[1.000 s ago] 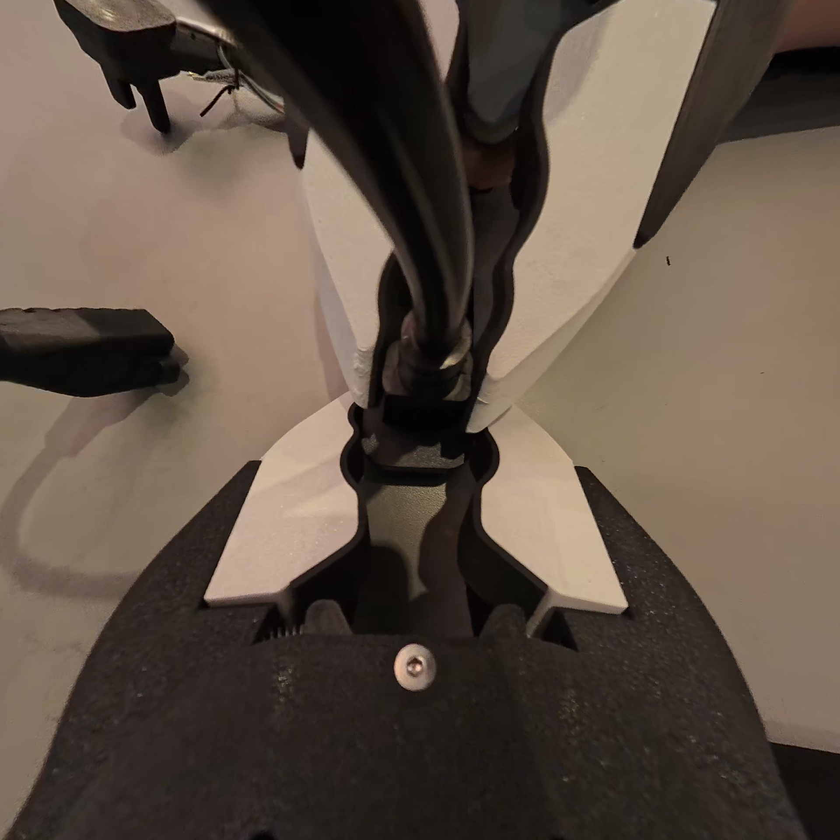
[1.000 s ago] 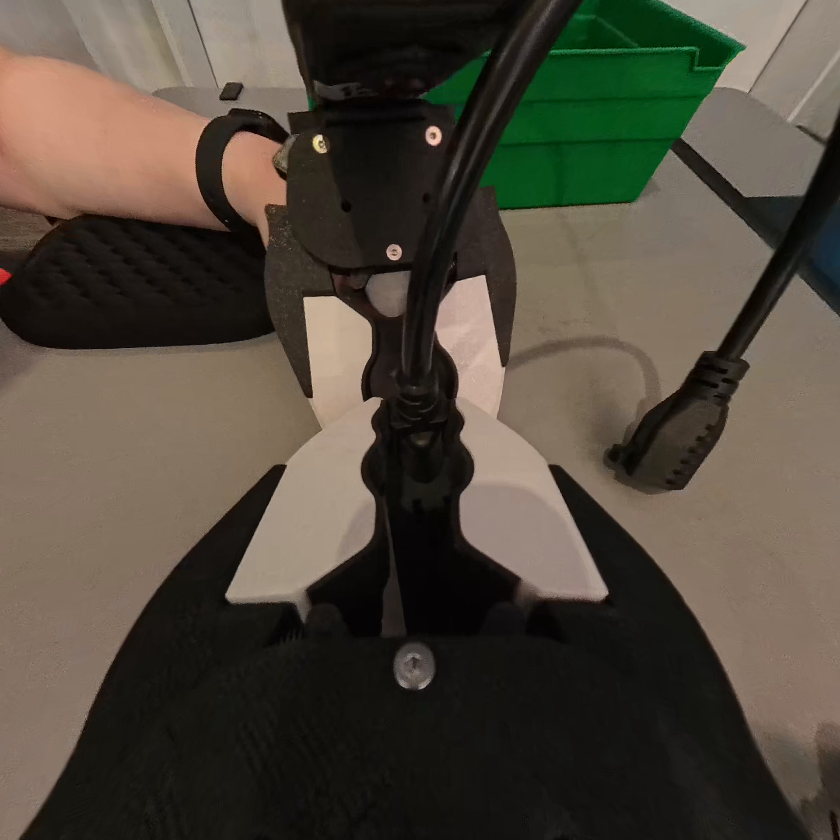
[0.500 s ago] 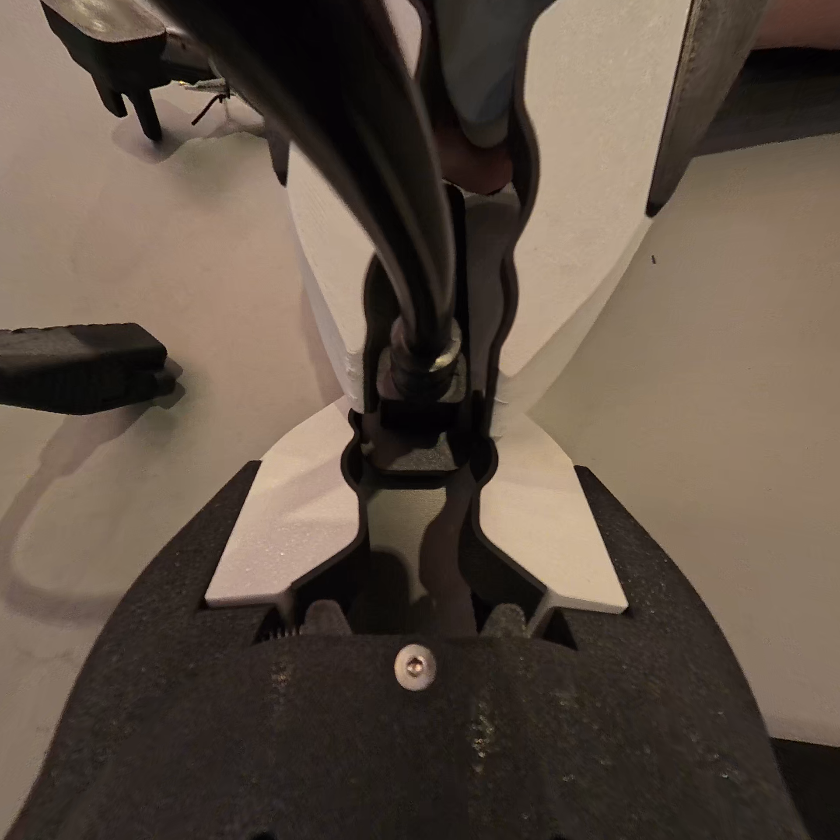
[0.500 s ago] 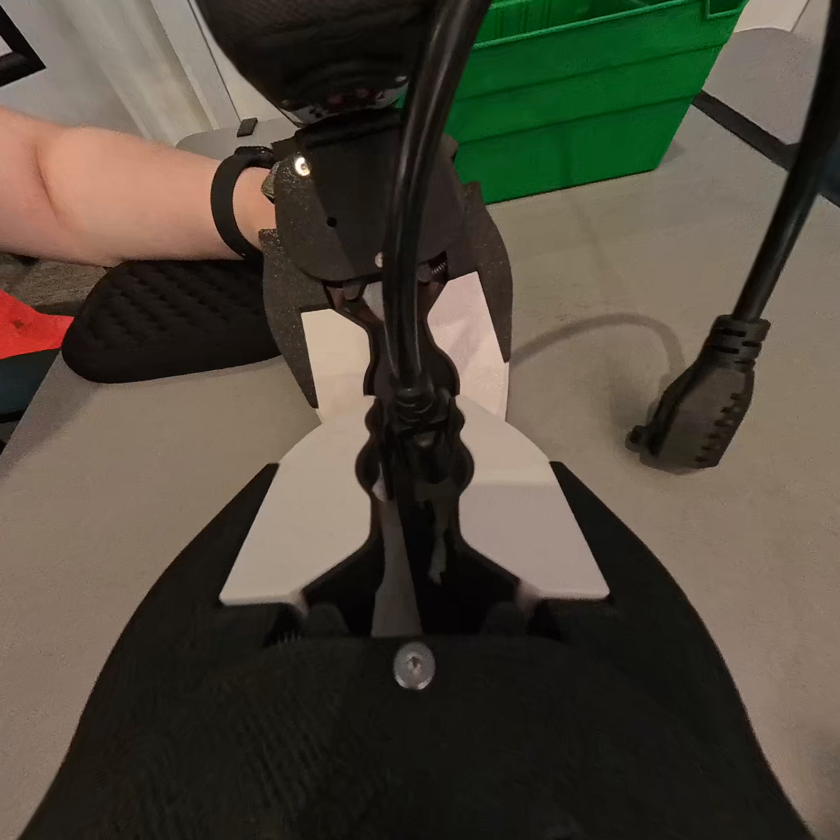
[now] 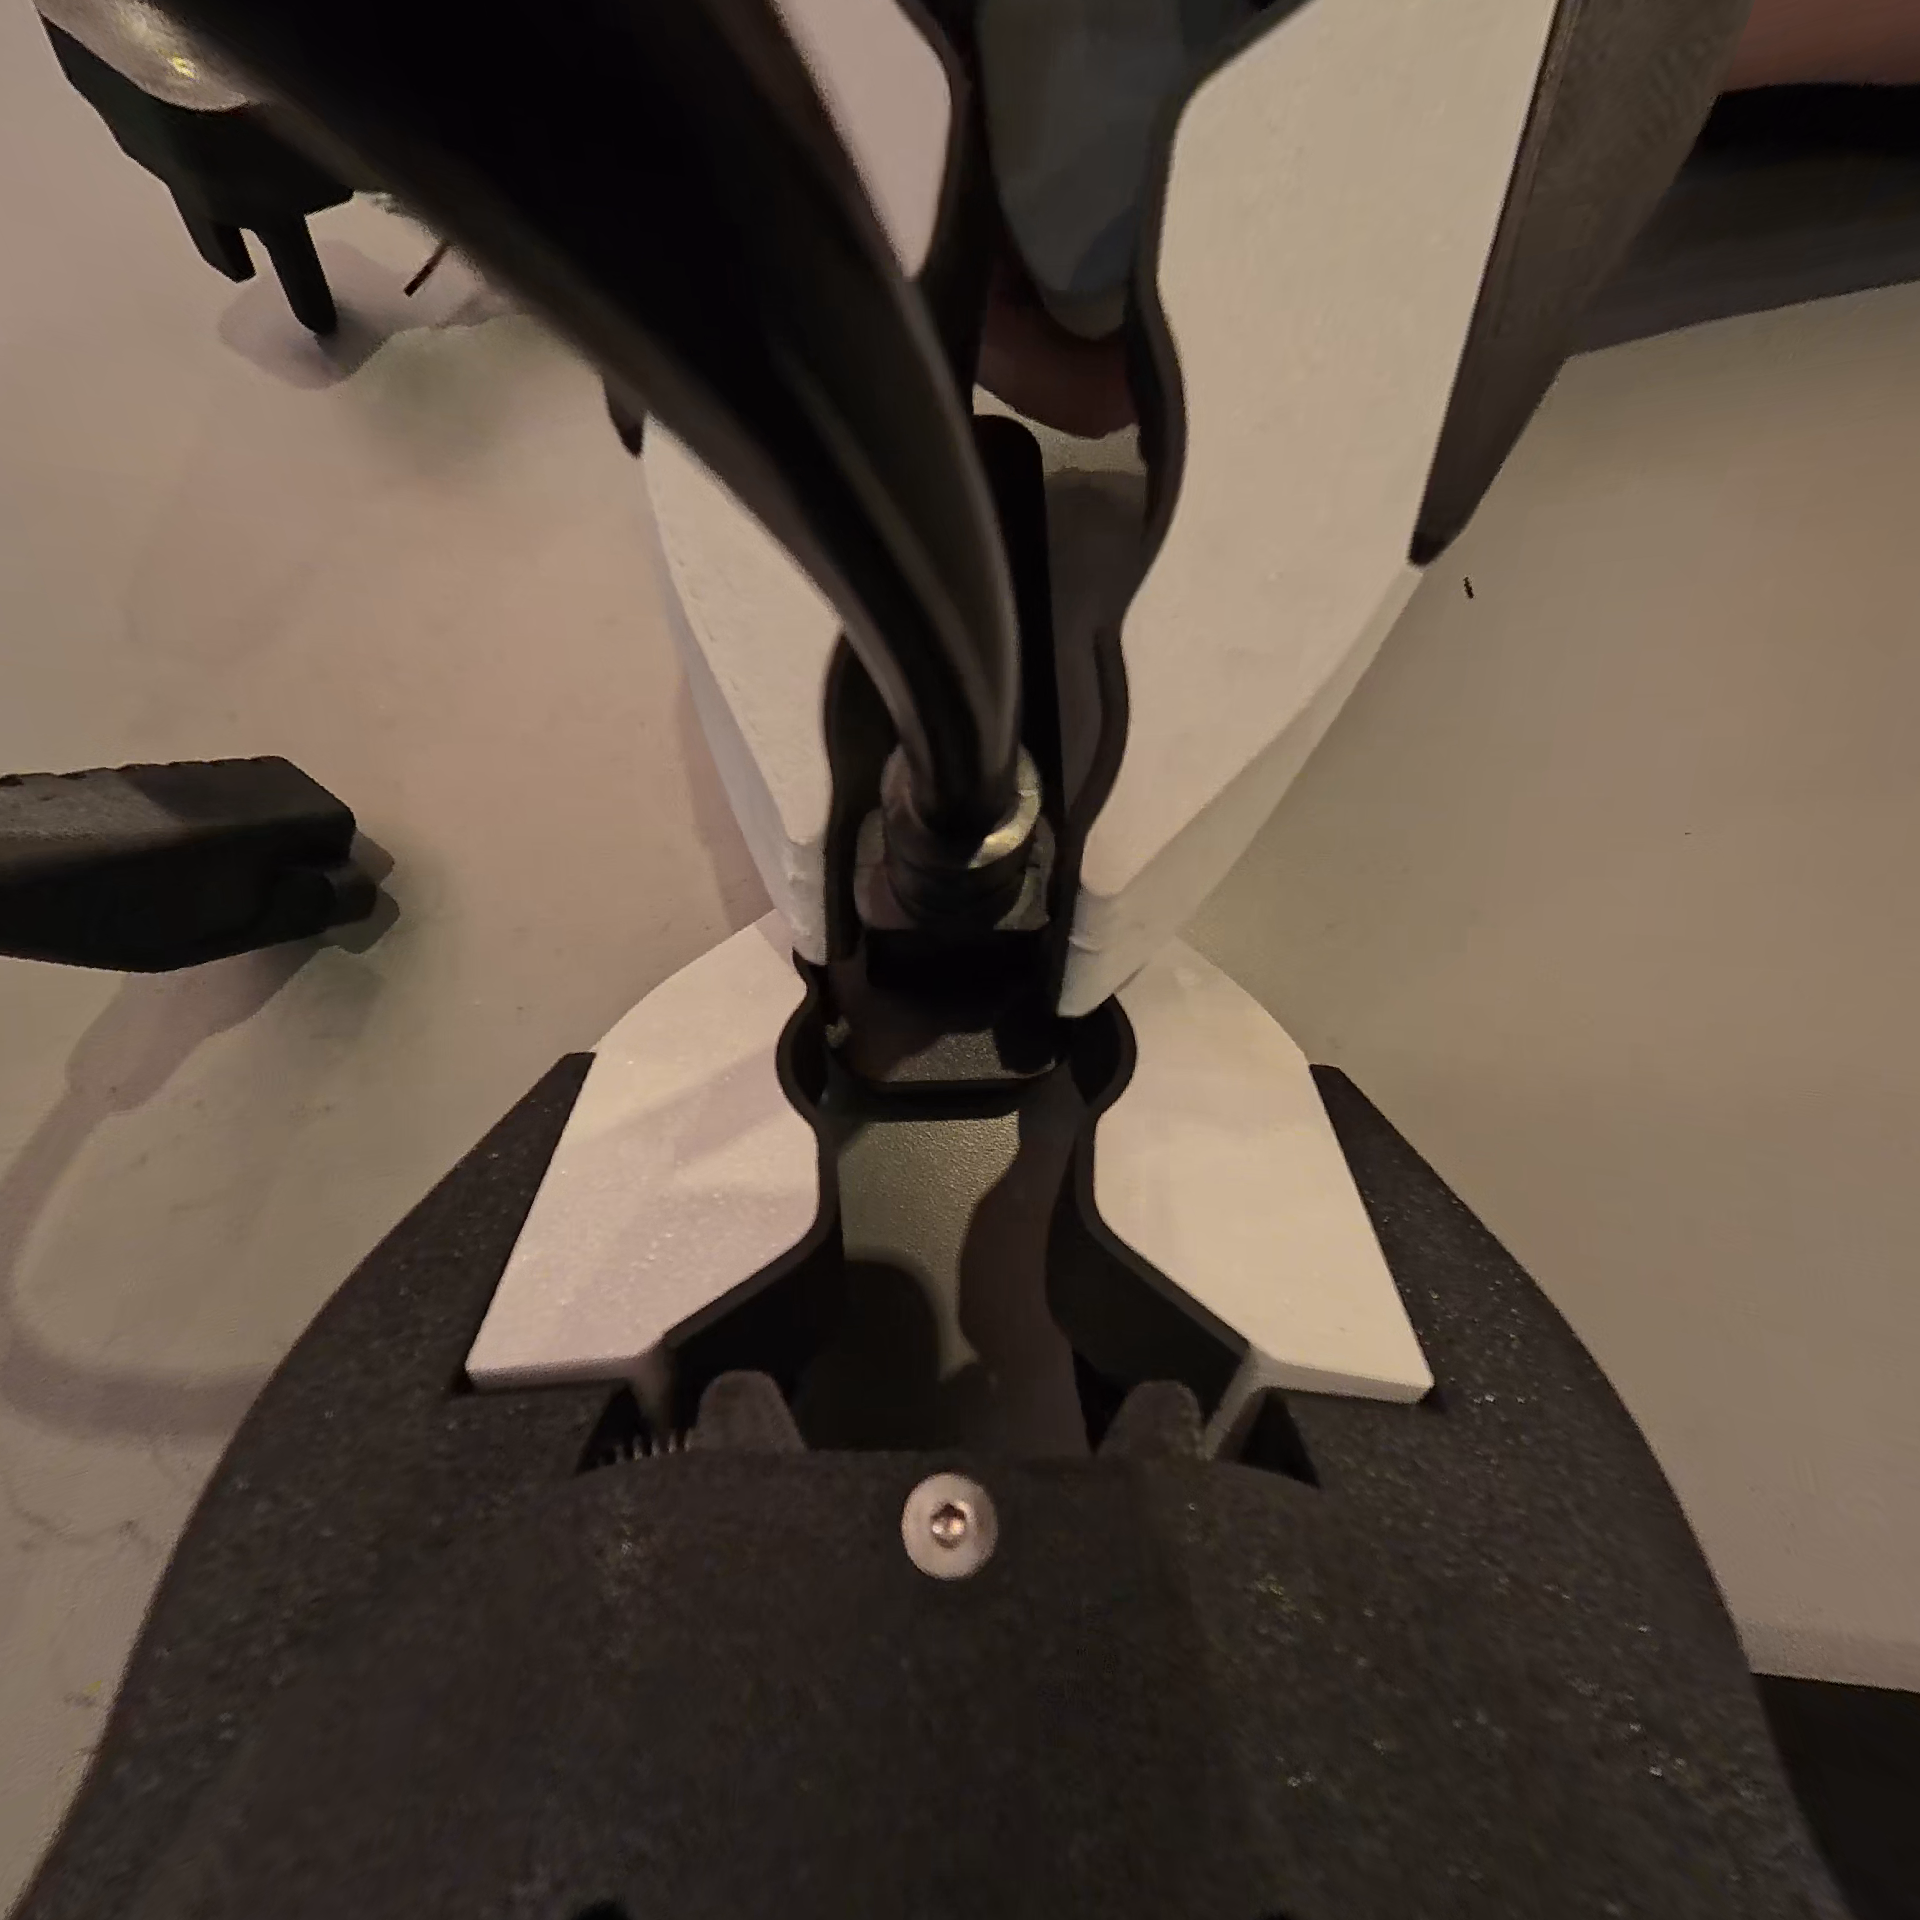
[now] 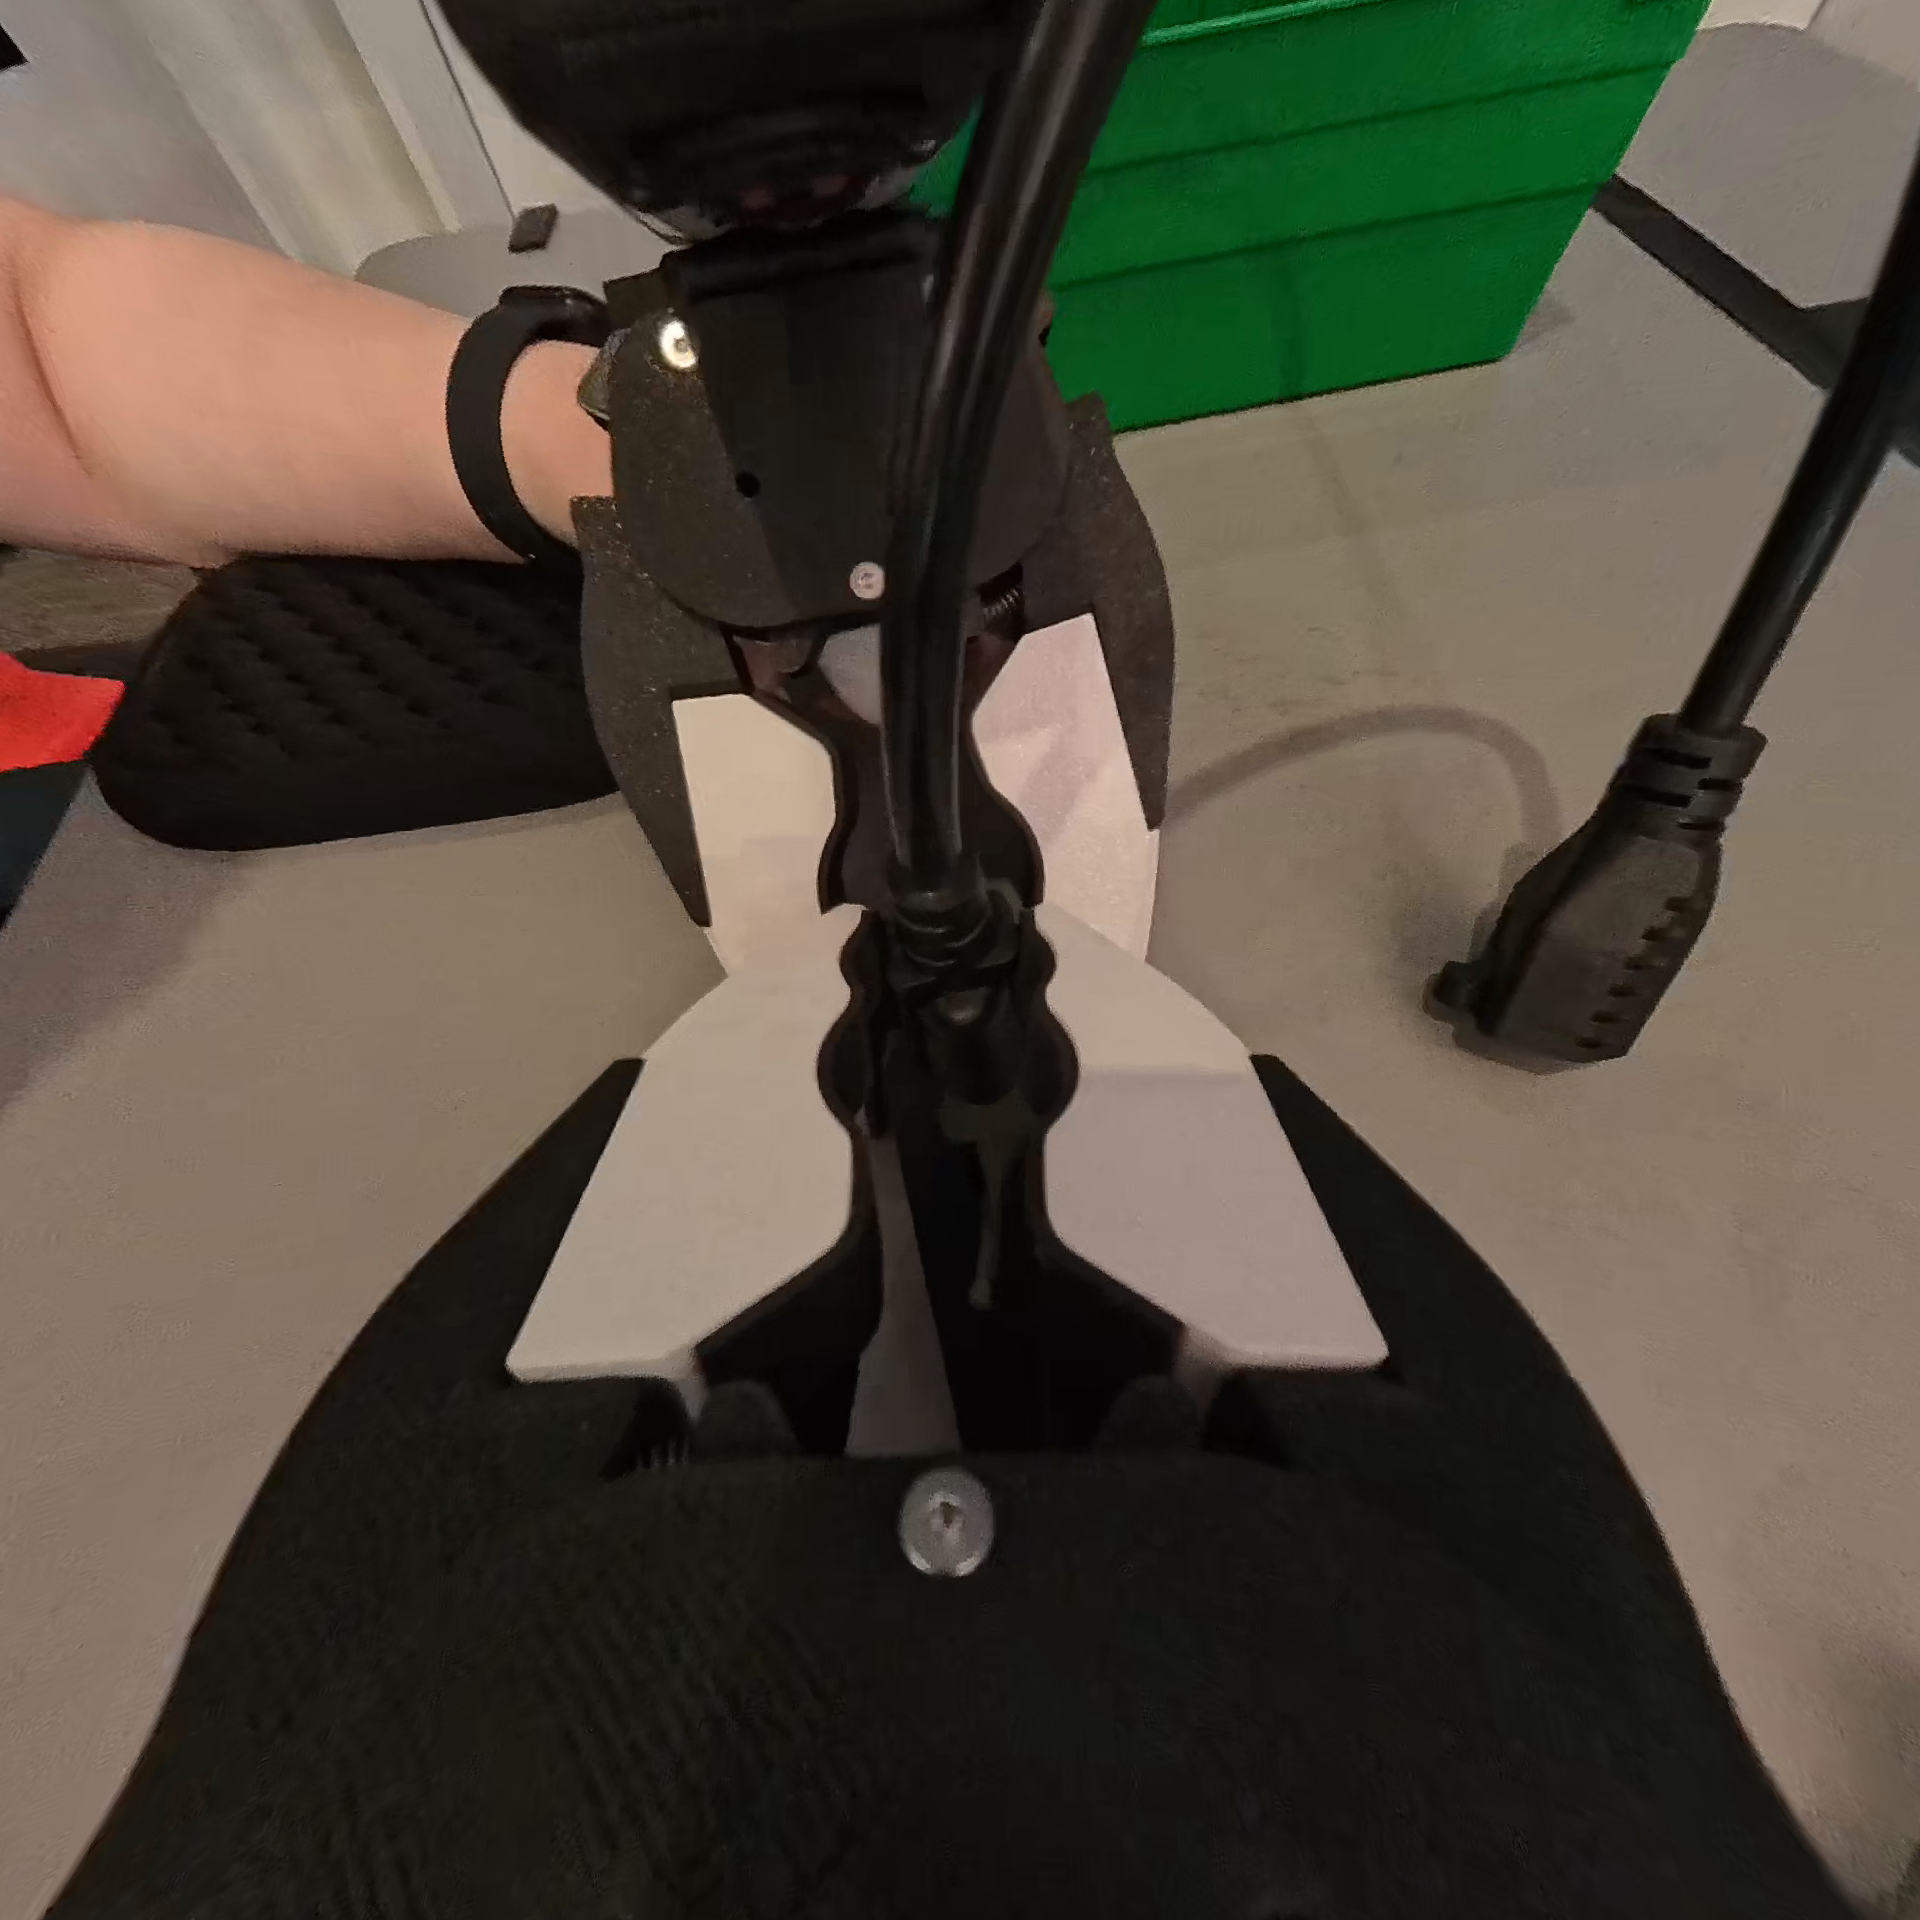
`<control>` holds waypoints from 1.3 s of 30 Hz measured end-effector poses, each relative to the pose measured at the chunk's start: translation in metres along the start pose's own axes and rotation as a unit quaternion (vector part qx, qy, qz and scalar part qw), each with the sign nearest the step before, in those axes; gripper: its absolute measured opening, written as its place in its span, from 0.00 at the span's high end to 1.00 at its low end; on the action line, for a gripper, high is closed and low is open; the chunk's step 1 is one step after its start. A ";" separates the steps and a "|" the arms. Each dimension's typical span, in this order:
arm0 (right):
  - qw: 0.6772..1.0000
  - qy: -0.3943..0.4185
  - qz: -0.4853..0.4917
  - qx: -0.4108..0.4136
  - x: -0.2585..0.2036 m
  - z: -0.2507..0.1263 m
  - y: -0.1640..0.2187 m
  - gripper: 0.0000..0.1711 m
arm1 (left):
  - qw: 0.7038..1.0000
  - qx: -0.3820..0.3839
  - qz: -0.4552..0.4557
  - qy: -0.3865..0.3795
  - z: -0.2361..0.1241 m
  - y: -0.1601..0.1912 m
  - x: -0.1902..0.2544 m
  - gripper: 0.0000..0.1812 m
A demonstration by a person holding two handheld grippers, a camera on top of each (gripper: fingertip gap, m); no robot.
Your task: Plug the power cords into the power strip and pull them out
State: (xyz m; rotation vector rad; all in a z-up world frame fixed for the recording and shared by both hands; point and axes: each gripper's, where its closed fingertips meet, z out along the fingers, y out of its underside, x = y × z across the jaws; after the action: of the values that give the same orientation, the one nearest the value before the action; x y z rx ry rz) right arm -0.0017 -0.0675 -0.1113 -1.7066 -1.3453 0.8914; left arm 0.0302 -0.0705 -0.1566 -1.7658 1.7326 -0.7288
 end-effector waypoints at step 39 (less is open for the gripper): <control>0.999 -0.009 0.049 0.016 0.004 0.002 -0.008 0.88 | 1.000 -0.012 0.008 -0.013 0.000 0.002 0.002 0.75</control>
State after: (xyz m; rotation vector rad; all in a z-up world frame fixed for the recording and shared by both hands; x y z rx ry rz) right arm -0.0058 -0.0621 -0.1050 -1.7564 -1.2603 0.9814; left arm 0.0286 -0.0722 -0.1583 -1.7675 1.7438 -0.6789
